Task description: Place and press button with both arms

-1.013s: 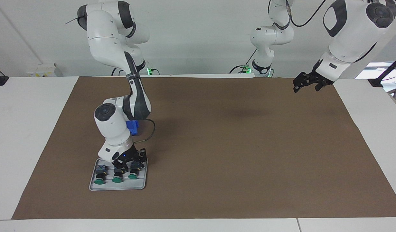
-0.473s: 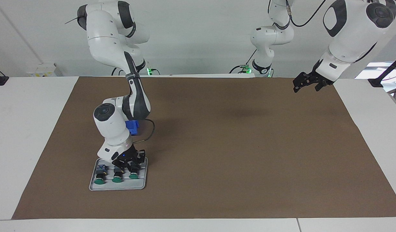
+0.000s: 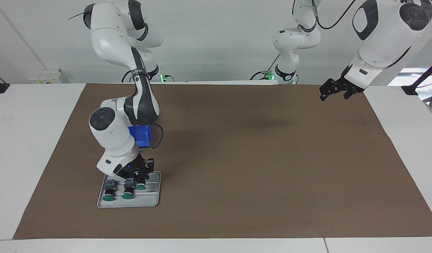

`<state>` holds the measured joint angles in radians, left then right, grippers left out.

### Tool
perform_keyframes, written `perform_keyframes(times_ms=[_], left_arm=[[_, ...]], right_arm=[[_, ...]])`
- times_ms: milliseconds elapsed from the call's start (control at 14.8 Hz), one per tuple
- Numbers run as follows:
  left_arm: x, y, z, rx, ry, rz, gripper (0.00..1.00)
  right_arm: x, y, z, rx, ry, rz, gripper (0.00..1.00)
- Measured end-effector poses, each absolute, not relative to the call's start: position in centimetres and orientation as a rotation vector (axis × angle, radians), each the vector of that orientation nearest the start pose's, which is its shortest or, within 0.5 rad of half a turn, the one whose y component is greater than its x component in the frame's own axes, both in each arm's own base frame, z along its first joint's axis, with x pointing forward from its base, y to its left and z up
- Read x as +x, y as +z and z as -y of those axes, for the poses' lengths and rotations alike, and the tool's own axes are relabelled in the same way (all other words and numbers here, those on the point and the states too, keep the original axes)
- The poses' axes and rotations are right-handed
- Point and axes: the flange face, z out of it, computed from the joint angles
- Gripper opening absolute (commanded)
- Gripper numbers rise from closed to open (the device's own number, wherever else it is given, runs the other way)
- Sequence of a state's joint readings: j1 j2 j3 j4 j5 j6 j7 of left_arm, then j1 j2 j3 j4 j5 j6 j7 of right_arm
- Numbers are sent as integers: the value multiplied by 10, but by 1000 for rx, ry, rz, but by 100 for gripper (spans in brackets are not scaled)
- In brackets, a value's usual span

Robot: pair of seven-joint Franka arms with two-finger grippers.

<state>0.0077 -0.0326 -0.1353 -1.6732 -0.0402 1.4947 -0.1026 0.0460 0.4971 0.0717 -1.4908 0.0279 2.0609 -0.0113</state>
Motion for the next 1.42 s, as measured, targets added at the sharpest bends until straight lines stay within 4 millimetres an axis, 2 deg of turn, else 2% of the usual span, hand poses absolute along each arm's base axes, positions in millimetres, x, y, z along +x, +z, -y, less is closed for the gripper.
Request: perform_keyframes(times_ms=[135,338,608,743,878,1148,1418], left_arm=[[528,588,73,-3151,236,-39,100],[528,588,73,-3151,236,-39,100],[528,588,73,-3151,236,-39,100],[528,588,73,-3151,236,-39,100],[528,588,73,-3151,236,-39,100],[528,588,73,-3151,236,-39,100],[528,588,73,-3151,236,-39,100]], right_arm=[[693,417,-79,-3045,-51,-160,21],[685,432,-101,-2964,26,-684,22],[670,432,-175,-2776,74,-1268,22],[659,431,-212,-2699,99,-1450,23],[648,430,-238,-2640,123,-1587,23],[631,430,-278,-2518,139,-1796,23],[613,424,-318,-2488,152,-1857,25]])
